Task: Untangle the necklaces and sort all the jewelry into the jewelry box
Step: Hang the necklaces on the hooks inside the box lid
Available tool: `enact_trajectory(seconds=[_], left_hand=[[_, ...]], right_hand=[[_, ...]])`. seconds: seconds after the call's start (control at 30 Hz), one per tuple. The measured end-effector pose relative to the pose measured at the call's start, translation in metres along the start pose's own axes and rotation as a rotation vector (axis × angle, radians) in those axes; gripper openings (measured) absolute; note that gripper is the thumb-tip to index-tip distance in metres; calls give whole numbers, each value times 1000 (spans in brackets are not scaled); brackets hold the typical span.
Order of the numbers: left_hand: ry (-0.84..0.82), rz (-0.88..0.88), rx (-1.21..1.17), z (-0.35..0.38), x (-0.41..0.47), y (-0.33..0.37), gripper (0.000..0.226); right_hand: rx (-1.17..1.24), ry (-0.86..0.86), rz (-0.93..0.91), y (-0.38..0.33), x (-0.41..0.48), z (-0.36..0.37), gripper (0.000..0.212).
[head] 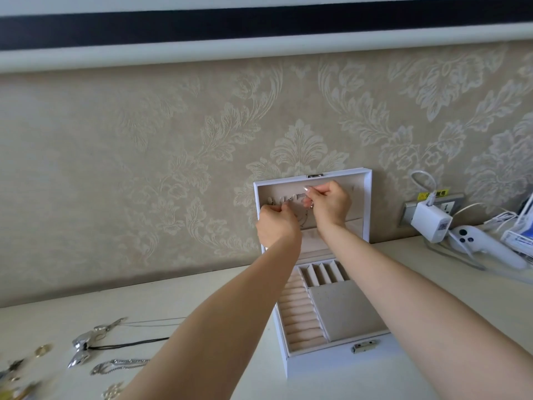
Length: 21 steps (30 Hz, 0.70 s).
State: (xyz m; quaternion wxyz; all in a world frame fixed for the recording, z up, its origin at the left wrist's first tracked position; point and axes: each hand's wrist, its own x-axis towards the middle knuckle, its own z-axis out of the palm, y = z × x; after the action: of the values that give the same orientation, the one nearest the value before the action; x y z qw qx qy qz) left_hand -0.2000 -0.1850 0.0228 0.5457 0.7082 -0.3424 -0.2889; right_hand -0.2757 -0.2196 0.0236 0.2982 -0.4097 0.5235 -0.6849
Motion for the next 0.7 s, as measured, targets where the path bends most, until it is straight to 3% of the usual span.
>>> enact_trajectory(seconds=[0.1, 0.2, 0.3, 0.5, 0.7], left_hand=[[-20, -11, 21, 0, -3, -3, 16], [-34, 34, 64, -2, -10, -7, 17], [-98, 116, 127, -4, -21, -17, 16], [-189, 333, 254, -6, -34, -44, 21], [-189, 459, 551, -13, -35, -49, 26]], right_hand=[[-164, -18, -137, 9, -4, -3, 36], [-197, -33, -160, 25, -15, -8, 31], [-67, -108, -29, 38, -27, -10, 17], [122, -248, 283, 50, -37, -17, 11], [11, -311, 239, 51, -38, -20, 12]])
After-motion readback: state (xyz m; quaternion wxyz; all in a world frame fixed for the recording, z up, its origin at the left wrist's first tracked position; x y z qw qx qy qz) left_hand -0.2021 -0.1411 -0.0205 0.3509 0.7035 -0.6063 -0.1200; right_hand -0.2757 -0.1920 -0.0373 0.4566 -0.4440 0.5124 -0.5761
